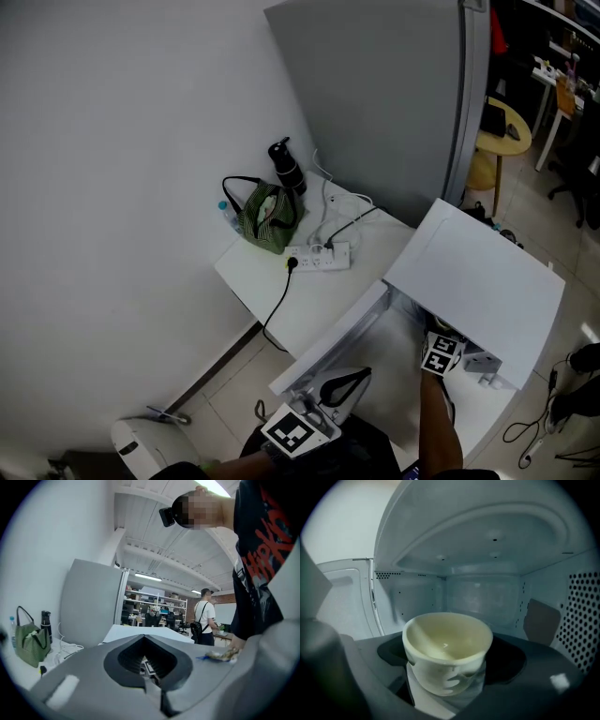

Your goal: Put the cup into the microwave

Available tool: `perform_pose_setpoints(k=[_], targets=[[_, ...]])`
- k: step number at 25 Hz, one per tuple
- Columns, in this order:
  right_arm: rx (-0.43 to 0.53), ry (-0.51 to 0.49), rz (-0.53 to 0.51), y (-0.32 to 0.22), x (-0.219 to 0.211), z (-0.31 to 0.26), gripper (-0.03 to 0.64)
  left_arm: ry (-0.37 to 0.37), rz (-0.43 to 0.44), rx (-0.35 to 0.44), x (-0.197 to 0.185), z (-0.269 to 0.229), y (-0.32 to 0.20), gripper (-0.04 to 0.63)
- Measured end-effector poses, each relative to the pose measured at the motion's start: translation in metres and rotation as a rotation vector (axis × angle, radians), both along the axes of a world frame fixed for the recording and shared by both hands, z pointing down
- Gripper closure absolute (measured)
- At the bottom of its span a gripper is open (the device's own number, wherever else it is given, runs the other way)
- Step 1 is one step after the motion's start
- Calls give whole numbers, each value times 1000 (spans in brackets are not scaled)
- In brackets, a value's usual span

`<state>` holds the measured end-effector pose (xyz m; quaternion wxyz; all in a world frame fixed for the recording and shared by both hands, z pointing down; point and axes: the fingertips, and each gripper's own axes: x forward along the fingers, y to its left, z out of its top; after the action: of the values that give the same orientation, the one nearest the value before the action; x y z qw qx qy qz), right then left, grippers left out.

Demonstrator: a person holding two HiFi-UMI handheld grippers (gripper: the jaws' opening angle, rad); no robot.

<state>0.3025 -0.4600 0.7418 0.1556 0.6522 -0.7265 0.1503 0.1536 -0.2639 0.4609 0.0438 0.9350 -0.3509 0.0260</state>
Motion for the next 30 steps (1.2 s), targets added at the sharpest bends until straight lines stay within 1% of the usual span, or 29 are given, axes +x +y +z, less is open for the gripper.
perform_pose_setpoints(k=[3, 5, 8, 10, 11, 12, 13, 16, 18, 20, 21, 22, 23, 25, 26, 27, 30], targets=[[14, 29, 15, -10, 6, 1, 155, -114, -33, -21, -2, 22, -5, 592], [15, 38, 33, -18, 12, 3, 154, -143, -50, -58, -5, 36, -7, 592], [9, 50, 57, -31, 21, 0, 152, -150, -60, -104, -9, 46, -8, 592], [-23, 53, 50, -33, 20, 3, 151, -142, -53, -122, -11, 48, -8, 592], [-48, 52, 42, -29, 19, 7, 147, -133, -51, -138, -12, 50, -7, 592], [-66, 49, 39, -21, 18, 11, 119, -125, -46, -151, -12, 51, -6, 592], [-71, 49, 38, -11, 17, 13, 112, -119, -38, -153, -13, 51, -5, 592], [-45, 59, 27, 19, 4, 2, 122, -112, -6, -166, -18, 53, -3, 592], [-27, 85, -37, 42, -23, -14, 161, -89, 35, -187, -20, 55, 3, 592], [0, 129, -123, 72, -55, -35, 210, -9, 109, -186, -23, 46, 14, 592], [20, 145, -156, 86, -70, -48, 261, 36, 150, -178, -26, 39, 20, 592], [43, 154, -174, 99, -81, -63, 374, 69, 188, -170, -30, 34, 25, 592], [65, 153, -177, 113, -90, -78, 453, 86, 220, -167, -34, 33, 32, 592], [102, 132, -149, 140, -103, -104, 553, 102, 271, -188, -43, 41, 45, 592], [117, 123, -126, 155, -107, -115, 593, 109, 294, -204, -49, 46, 52, 592], [127, 115, -99, 170, -112, -125, 612, 118, 318, -221, -54, 51, 59, 592], [145, 91, -20, 216, -126, -153, 612, 151, 386, -251, -71, 62, 82, 592]])
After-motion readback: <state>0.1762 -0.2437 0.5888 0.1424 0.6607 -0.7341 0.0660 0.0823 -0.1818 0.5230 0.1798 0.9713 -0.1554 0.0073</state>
